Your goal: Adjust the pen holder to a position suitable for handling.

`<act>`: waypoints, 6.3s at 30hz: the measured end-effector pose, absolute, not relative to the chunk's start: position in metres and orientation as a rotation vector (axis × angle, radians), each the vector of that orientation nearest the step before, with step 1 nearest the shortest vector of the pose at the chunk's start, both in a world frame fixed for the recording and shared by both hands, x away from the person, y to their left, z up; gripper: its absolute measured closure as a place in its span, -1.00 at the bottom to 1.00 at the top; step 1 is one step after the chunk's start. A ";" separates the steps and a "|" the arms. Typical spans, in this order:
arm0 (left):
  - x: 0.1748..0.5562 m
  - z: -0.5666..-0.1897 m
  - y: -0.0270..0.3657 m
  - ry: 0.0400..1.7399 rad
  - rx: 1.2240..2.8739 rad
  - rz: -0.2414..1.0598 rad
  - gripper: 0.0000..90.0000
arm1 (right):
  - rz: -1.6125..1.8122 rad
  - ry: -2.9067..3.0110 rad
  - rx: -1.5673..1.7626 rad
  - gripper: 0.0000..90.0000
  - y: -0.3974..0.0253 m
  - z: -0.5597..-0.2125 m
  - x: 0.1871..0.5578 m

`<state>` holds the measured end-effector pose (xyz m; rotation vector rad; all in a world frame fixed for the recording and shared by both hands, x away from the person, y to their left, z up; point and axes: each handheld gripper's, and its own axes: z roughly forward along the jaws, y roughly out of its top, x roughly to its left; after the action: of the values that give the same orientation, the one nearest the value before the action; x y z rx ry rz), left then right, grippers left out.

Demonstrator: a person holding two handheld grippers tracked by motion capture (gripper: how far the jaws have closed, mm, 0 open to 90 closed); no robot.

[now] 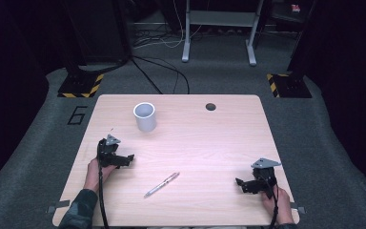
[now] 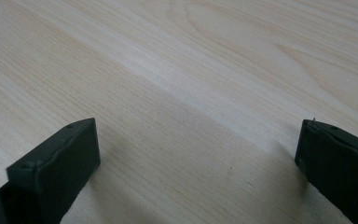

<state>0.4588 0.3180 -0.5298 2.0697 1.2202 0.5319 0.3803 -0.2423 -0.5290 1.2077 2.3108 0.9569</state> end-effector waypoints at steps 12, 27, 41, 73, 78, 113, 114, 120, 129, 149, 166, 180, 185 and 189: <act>0.461 -0.525 0.322 1.250 2.014 0.503 -0.98 | 0.964 2.331 1.189 -1.00 -0.242 -0.529 0.382; 0.481 -0.487 0.322 1.261 1.929 0.476 -0.98 | 0.965 2.333 1.186 -1.00 -0.242 -0.529 0.383; 0.521 -0.459 0.299 1.237 1.934 0.459 -1.00 | 0.967 2.333 1.183 -1.00 -0.242 -0.529 0.383; 0.596 -0.453 0.247 1.246 1.959 0.539 -0.97 | 0.985 2.317 1.183 -1.00 -0.242 -0.530 0.383; 0.599 -0.460 0.242 1.254 1.975 0.550 -0.96 | 0.976 2.327 1.180 -1.00 -0.242 -0.529 0.383; 0.591 -0.469 0.236 1.198 2.009 0.552 -0.85 | 0.984 2.318 1.177 -1.00 -0.242 -0.530 0.383; 0.590 -0.468 0.237 1.187 2.035 0.549 -0.85 | 0.984 2.318 1.177 -1.00 -0.242 -0.530 0.383; 0.584 -0.468 0.234 1.162 2.030 0.566 -0.85 | 0.985 2.317 1.182 -1.00 -0.242 -0.530 0.383; 0.578 -0.468 0.231 1.151 2.033 0.565 -0.85 | 0.983 2.320 1.172 -1.00 -0.242 -0.530 0.383; 0.560 -0.469 0.214 1.098 2.018 0.541 -0.85 | 0.984 2.318 1.178 -1.00 -0.242 -0.530 0.383; 0.544 -0.462 0.181 0.998 2.055 0.506 -0.85 | 0.985 2.318 1.180 -1.00 -0.242 -0.530 0.383; 0.527 -0.461 0.154 0.930 2.063 0.491 -0.85 | 0.985 2.318 1.180 -1.00 -0.242 -0.530 0.383; 0.521 -0.458 0.147 0.893 2.085 0.502 -0.85 | 0.985 2.318 1.180 -1.00 -0.242 -0.530 0.383; 0.515 -0.459 0.139 0.862 2.098 0.486 -0.85 | 0.985 2.318 1.180 -1.00 -0.242 -0.530 0.383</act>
<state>0.5151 0.1388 -0.4591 2.0977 0.8621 0.4864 0.3830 -0.2417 -0.5301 1.1805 2.3180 0.9851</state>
